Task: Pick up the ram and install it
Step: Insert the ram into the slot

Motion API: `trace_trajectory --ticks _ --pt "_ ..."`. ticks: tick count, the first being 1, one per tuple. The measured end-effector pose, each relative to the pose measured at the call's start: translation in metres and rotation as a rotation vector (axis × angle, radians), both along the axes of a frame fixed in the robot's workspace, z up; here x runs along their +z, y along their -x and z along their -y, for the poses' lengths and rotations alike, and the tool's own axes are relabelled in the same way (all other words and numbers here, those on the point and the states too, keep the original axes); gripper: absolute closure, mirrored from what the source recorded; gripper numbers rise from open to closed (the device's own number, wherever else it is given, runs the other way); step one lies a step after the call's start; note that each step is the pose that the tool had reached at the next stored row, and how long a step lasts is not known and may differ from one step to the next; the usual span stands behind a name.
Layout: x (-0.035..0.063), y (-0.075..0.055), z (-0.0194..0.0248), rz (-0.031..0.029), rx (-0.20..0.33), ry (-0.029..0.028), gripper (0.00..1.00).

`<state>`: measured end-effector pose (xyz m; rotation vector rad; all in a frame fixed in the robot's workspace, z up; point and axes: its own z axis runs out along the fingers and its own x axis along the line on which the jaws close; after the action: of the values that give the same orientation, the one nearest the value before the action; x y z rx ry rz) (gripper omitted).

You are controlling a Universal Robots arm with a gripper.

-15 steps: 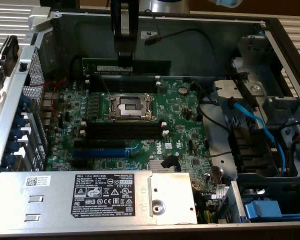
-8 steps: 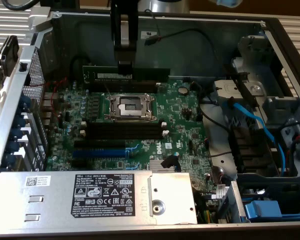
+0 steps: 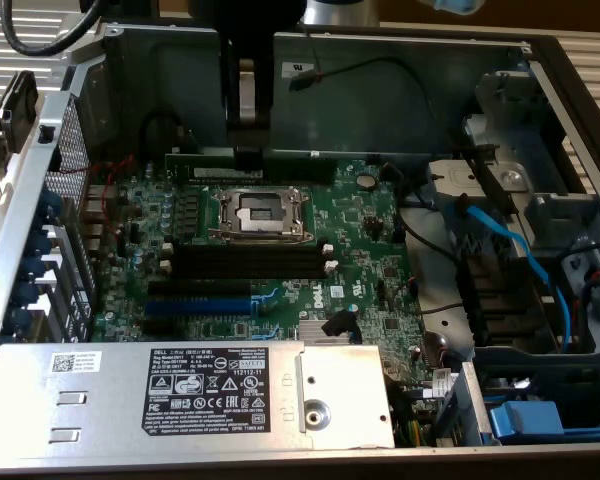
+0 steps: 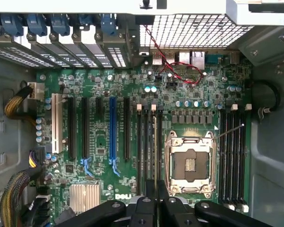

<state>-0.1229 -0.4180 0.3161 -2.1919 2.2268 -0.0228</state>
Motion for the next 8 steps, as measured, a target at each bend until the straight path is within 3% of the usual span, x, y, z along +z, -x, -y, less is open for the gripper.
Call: trace_trajectory --ticks 8 --pt "-0.0145 0.001 0.0005 0.0001 -0.002 0.0002 0.88"
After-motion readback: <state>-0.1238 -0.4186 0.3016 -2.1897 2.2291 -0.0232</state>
